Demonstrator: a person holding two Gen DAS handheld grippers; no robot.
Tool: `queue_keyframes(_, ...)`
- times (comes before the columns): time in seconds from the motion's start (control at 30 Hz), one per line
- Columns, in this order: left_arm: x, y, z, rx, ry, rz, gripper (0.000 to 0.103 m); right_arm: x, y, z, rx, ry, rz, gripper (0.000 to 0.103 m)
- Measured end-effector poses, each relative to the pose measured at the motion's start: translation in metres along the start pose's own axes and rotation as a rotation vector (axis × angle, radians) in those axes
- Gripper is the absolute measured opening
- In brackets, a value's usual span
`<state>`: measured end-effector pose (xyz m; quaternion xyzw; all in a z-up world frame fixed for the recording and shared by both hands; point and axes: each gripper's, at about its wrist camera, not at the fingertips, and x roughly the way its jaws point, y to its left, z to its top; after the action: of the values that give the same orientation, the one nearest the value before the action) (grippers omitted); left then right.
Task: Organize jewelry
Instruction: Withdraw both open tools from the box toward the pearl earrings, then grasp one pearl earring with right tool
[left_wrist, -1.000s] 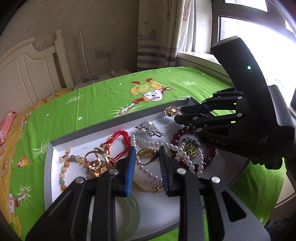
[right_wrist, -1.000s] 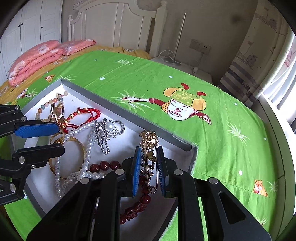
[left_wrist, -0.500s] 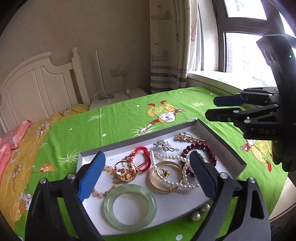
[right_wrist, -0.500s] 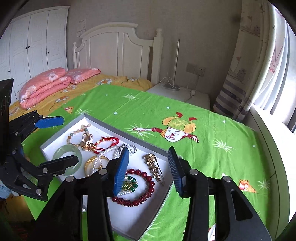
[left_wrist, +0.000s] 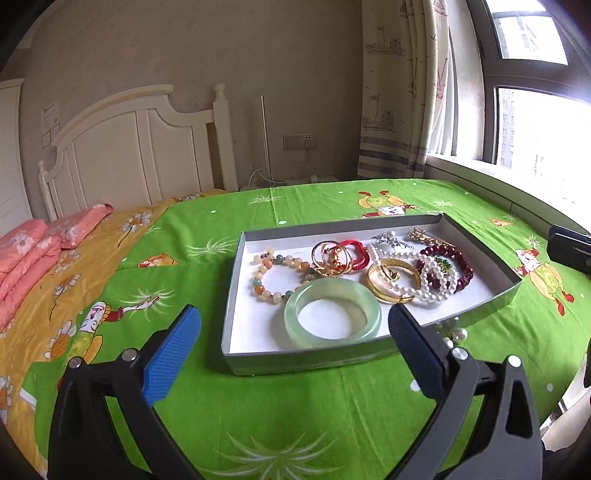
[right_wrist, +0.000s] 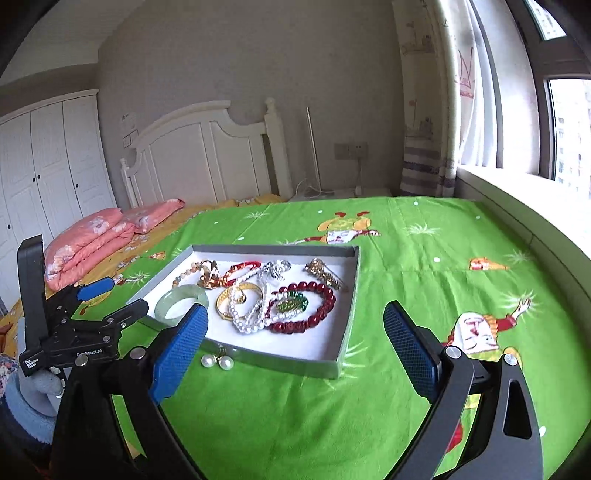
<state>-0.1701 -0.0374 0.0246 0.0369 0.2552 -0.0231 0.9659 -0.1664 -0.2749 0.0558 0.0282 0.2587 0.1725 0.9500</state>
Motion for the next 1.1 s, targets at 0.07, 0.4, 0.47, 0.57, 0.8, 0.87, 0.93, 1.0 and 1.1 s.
queue_keyframes(0.07,0.001,0.005,0.000,-0.031,0.010,-0.033,0.100,0.006,0.004,-0.007,-0.003,0.034,-0.014,0.092)
queue_keyframes(0.4,0.027,0.007,-0.002,-0.050,0.155,-0.066,0.100,0.037,0.045,-0.036,-0.095,0.189,0.001,0.053)
queue_keyframes(0.47,0.028,0.011,-0.002,-0.076,0.154,-0.088,0.100,0.043,0.051,-0.037,-0.121,0.215,-0.001,0.045)
queue_keyframes(0.57,0.030,0.016,-0.003,-0.104,0.172,-0.110,0.100,0.051,0.054,-0.040,-0.132,0.249,-0.006,0.037)
queue_keyframes(0.8,0.029,0.018,-0.003,-0.121,0.168,-0.124,0.100,0.061,0.065,-0.039,-0.159,0.286,-0.004,0.028)
queue_keyframes(0.87,0.028,0.018,-0.003,-0.122,0.158,-0.125,0.100,0.062,0.071,-0.039,-0.171,0.288,-0.003,0.028)
queue_keyframes(0.93,0.026,0.018,-0.003,-0.123,0.151,-0.126,0.100,0.064,0.074,-0.039,-0.182,0.291,-0.016,0.027)
queue_keyframes(1.0,0.025,0.018,-0.003,-0.124,0.145,-0.128,0.100,0.067,0.076,-0.038,-0.187,0.293,-0.028,0.027)
queue_keyframes(1.1,0.023,0.018,-0.003,-0.124,0.135,-0.129,0.100,0.069,0.081,-0.037,-0.189,0.297,-0.037,0.026)
